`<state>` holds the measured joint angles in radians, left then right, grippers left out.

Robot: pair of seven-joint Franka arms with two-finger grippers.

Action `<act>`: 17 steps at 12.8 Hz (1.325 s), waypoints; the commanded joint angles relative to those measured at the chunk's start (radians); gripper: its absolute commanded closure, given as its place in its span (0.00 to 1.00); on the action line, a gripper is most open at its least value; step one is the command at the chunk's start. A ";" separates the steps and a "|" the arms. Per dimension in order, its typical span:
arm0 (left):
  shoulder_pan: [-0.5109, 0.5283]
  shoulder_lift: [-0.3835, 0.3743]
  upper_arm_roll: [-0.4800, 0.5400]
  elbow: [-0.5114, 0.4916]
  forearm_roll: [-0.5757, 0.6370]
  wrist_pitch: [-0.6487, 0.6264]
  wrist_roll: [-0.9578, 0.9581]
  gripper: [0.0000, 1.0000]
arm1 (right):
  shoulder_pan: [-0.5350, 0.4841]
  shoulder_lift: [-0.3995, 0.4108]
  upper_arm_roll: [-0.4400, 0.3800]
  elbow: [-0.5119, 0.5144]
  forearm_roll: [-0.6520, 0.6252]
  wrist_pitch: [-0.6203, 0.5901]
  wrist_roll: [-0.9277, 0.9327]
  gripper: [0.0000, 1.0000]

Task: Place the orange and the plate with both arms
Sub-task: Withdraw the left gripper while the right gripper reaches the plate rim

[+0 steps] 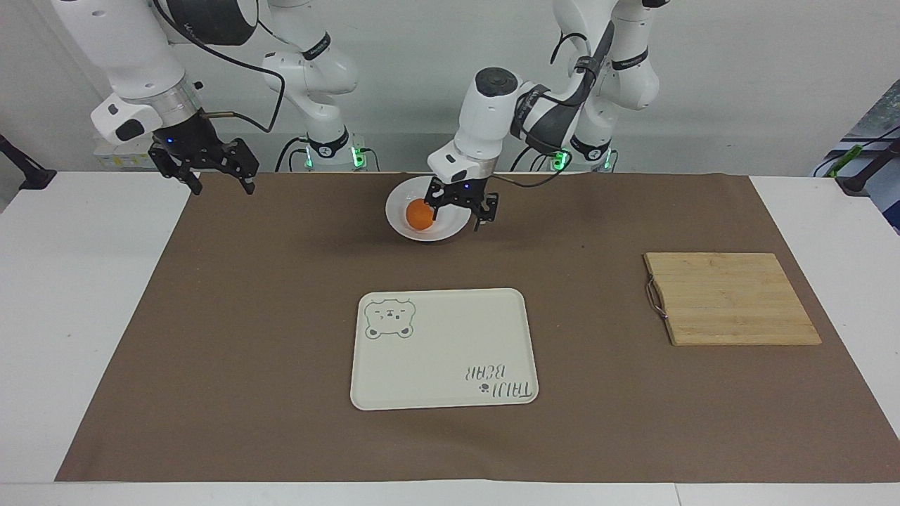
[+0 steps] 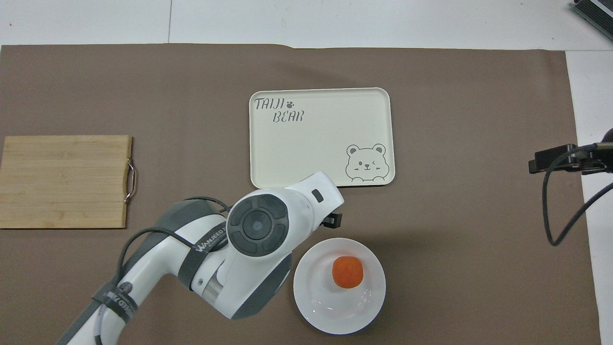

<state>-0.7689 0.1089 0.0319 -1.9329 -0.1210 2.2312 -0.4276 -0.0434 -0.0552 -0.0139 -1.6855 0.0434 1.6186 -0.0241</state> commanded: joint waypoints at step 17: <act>0.711 -0.098 -0.001 0.543 0.107 -0.815 0.690 0.00 | 0.188 -0.138 0.012 -0.687 0.439 0.348 -0.180 0.00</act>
<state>-0.0836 0.0142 0.0444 -1.4155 -0.0153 1.4736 0.2441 0.1486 -0.1696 0.0008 -2.3222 0.4051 1.9419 -0.1484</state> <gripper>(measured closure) 0.000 0.000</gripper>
